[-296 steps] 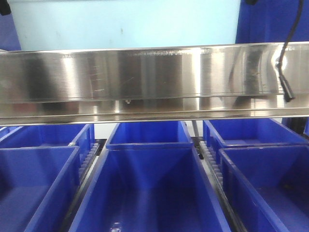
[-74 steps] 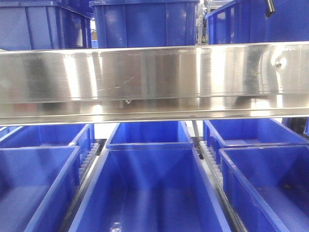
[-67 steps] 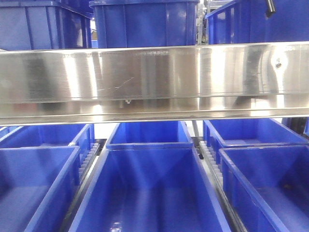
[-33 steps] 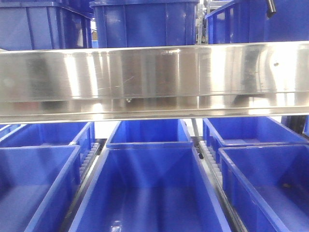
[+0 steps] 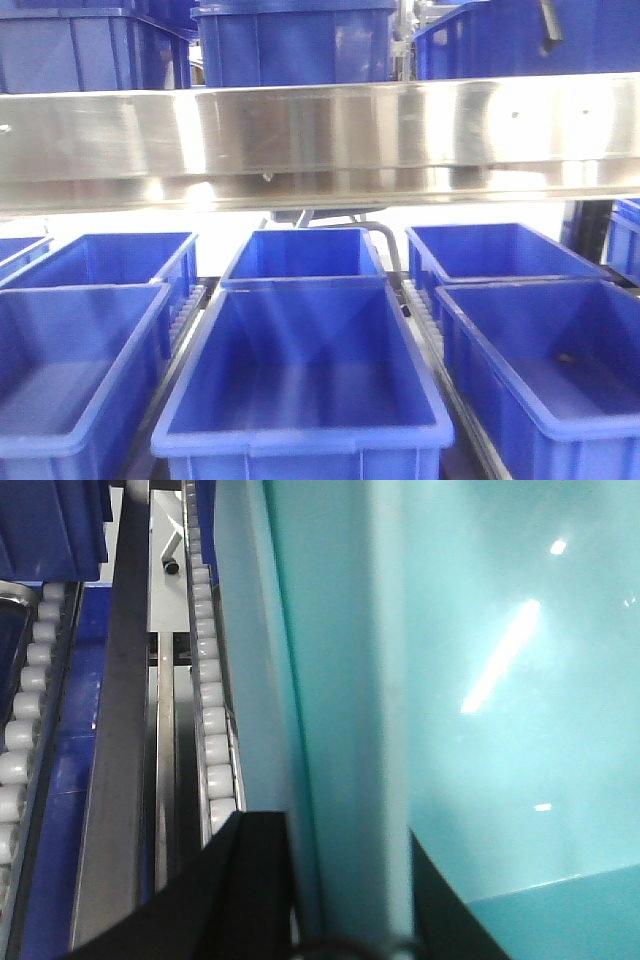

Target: Move two blue bins to right shelf middle

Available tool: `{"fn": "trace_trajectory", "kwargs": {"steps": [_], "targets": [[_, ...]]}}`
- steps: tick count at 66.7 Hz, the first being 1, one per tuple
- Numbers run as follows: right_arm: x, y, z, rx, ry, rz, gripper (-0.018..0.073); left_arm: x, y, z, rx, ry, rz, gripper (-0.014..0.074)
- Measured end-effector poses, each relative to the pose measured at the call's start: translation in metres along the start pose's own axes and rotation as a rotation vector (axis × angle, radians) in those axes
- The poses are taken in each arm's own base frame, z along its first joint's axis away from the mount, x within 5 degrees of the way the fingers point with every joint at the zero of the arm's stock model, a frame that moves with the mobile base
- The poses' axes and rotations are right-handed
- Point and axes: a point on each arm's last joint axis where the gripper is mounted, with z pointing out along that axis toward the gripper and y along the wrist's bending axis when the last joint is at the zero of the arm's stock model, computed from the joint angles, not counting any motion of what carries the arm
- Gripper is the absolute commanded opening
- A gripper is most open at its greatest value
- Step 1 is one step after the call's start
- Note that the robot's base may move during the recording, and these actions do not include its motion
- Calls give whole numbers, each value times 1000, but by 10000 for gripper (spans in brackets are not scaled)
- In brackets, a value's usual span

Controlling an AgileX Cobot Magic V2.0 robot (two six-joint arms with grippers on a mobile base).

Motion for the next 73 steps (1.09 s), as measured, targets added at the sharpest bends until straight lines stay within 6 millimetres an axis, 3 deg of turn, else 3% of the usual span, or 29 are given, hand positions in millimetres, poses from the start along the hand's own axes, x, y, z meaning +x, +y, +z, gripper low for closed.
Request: {"fn": "trace_trajectory", "kwargs": {"steps": [73], "targets": [[0,0,14,-6,-12,0,-165,0,2,0,-19,2,3,-111]]}}
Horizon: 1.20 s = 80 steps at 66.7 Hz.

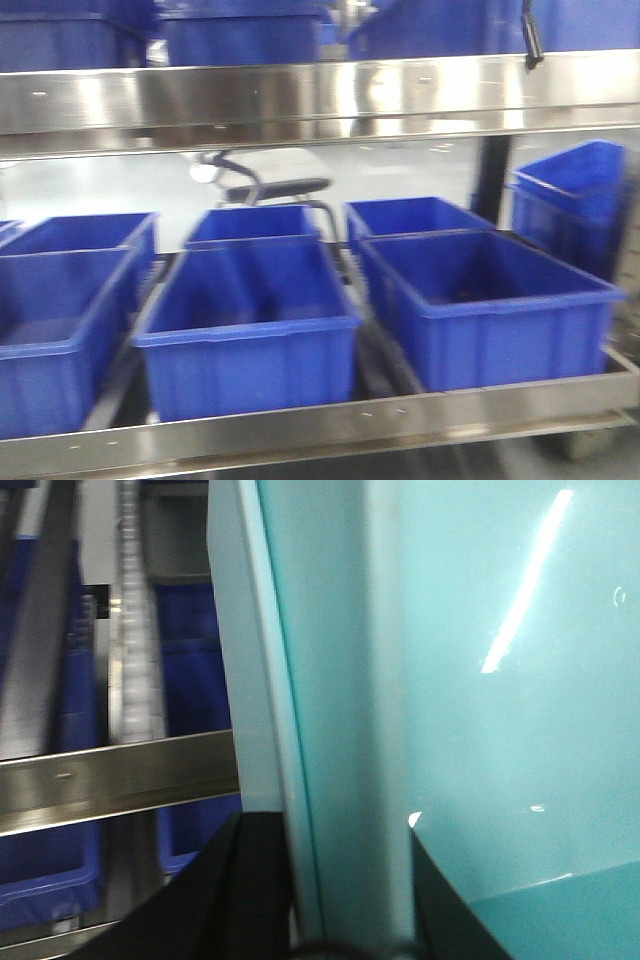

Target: Move two blue bins to right shelf middle

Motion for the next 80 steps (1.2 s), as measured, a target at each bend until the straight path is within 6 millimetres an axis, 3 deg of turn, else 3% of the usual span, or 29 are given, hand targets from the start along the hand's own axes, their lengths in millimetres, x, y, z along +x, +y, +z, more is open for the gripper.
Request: {"fn": "trace_trajectory", "kwargs": {"steps": [80], "targets": [[0,0,0,1,-3,-3,-165,0,0,0,4,-1,-4,-111]]}}
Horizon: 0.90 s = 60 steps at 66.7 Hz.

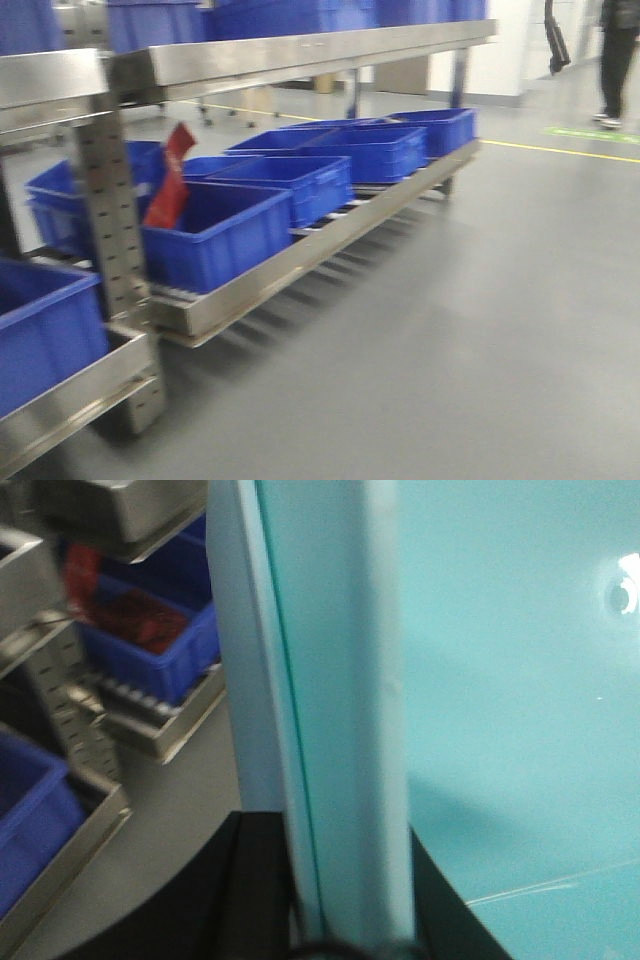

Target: Move two blue bins to right shelf middle

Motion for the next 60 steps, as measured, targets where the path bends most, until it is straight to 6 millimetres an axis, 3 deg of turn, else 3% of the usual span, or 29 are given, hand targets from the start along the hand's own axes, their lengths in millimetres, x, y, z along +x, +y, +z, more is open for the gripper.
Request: {"fn": "trace_trajectory", "kwargs": {"steps": [60], "targets": [[0,0,0,0,-2,0,-165,0,0,0,0,0,0,-111]]}}
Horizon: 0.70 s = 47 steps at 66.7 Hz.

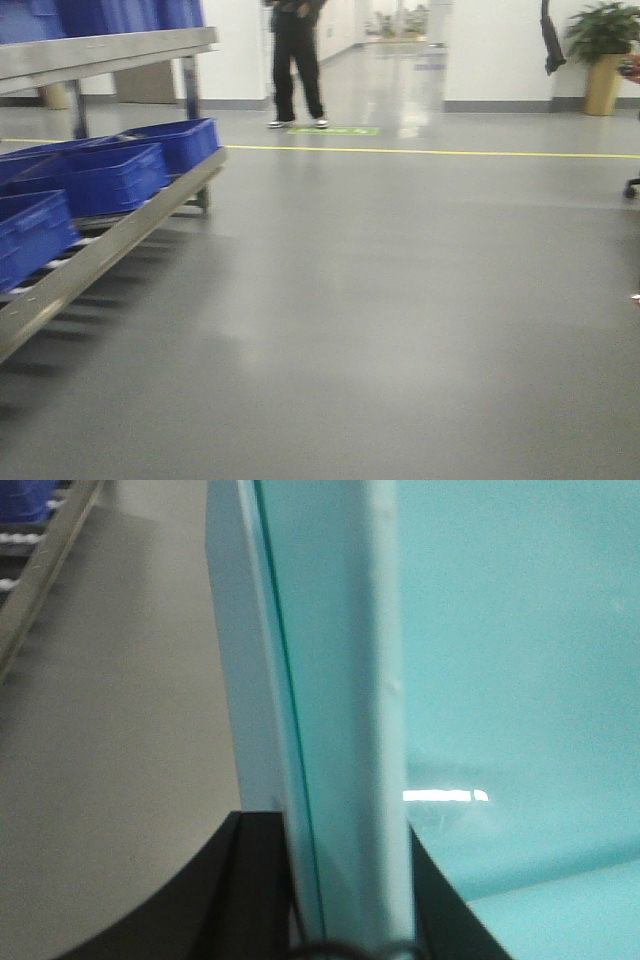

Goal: Move two blue bins to right shelf middle
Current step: 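Drive across the floor carrying the teal bin in both grippers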

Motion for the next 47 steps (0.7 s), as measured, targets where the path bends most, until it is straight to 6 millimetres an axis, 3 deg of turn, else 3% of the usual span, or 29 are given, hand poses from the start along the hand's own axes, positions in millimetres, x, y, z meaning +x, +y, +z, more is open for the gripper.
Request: {"fn": "trace_trajectory", "kwargs": {"steps": [47], "targets": [[0,0,0,0,-1,-2,-165,0,0,0,2,0,-1,-111]]}}
